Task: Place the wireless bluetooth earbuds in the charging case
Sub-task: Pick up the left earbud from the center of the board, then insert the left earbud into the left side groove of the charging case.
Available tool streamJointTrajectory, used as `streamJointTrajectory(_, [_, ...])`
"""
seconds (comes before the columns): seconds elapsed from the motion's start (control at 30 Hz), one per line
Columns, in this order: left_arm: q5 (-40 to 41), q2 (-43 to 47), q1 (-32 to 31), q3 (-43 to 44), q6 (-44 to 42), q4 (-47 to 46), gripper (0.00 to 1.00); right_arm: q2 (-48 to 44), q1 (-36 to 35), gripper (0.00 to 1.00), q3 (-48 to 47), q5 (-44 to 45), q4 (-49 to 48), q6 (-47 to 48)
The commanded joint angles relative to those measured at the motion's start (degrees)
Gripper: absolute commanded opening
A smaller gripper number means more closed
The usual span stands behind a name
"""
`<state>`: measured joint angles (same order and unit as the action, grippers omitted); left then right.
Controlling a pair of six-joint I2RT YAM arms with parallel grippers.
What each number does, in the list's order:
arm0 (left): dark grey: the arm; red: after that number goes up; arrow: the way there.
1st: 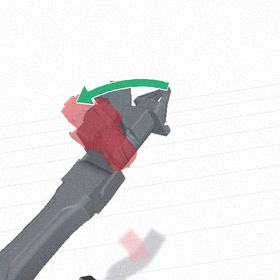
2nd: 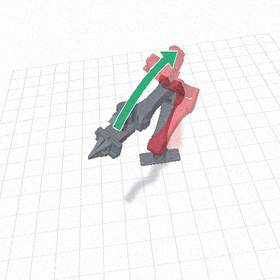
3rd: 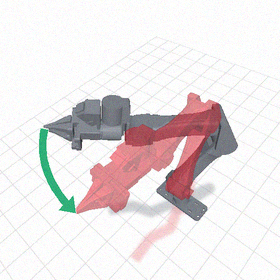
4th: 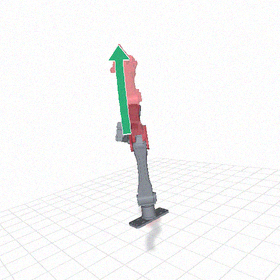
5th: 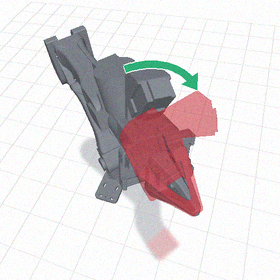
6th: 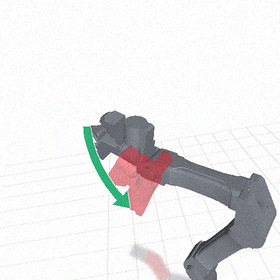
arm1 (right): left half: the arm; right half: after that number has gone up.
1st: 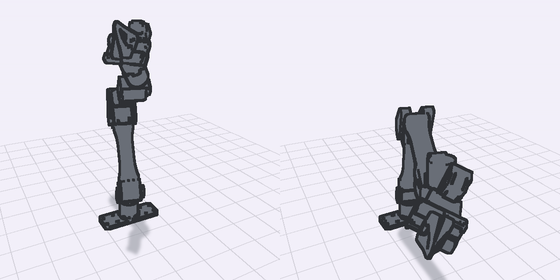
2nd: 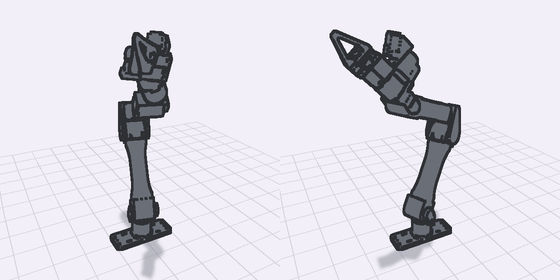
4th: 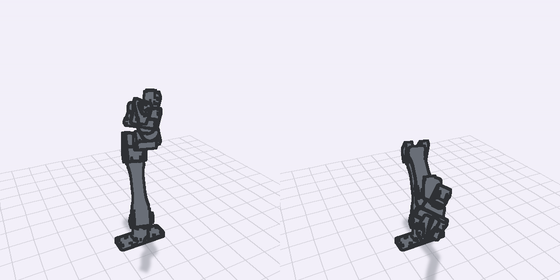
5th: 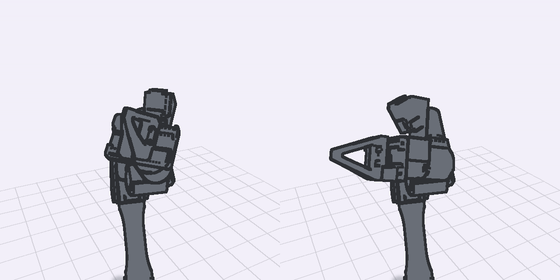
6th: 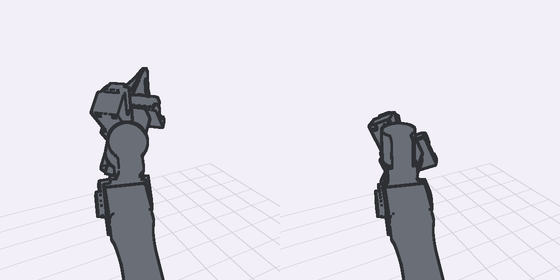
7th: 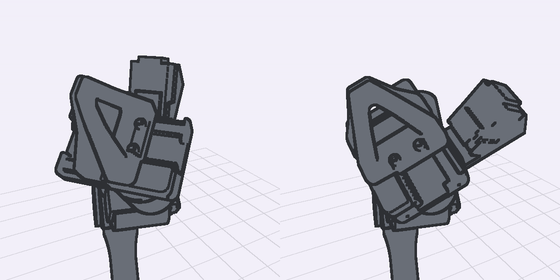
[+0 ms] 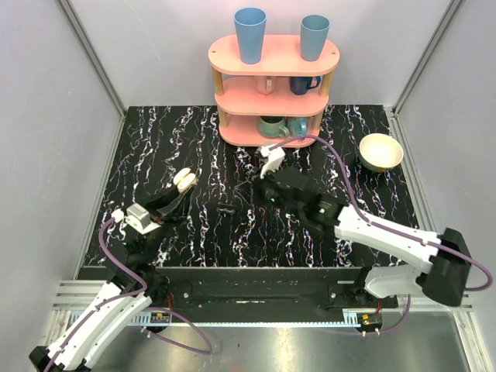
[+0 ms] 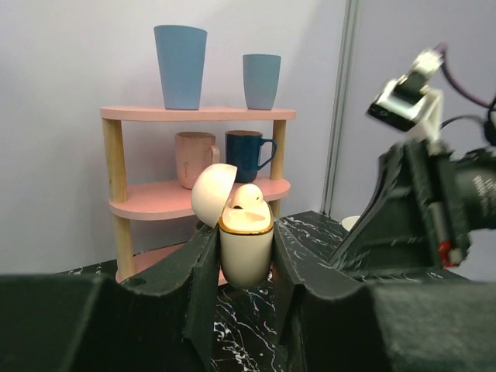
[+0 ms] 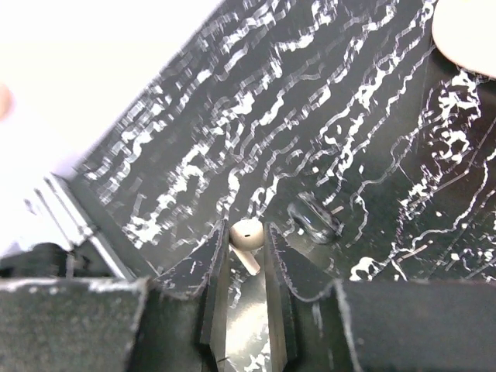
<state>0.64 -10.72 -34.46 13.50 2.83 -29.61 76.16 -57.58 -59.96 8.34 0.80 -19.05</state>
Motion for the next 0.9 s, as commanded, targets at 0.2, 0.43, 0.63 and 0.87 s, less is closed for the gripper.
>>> streamJointTrajectory(0.2, [-4.2,-6.2,0.1,-0.8,1.6,-12.6,0.00,-13.1,-4.5,0.17,7.8,6.7,-25.8,-3.6])
streamJointTrajectory(0.43, [-6.6,-11.2,0.1,-3.9,2.7,-24.8,0.00,-11.0,-11.0,0.16,8.5,9.3,-39.8,3.1])
streamJointTrajectory(0.63, [-8.0,-14.9,0.0,-6.0,3.1,-33.1,0.00,-7.4,-12.8,0.16,7.3,9.7,-46.7,5.1])
streamJointTrajectory(0.87, [-9.6,-18.0,-0.5,-6.4,3.6,-36.8,0.00,-3.2,-13.4,0.16,6.0,10.1,-49.0,4.9])
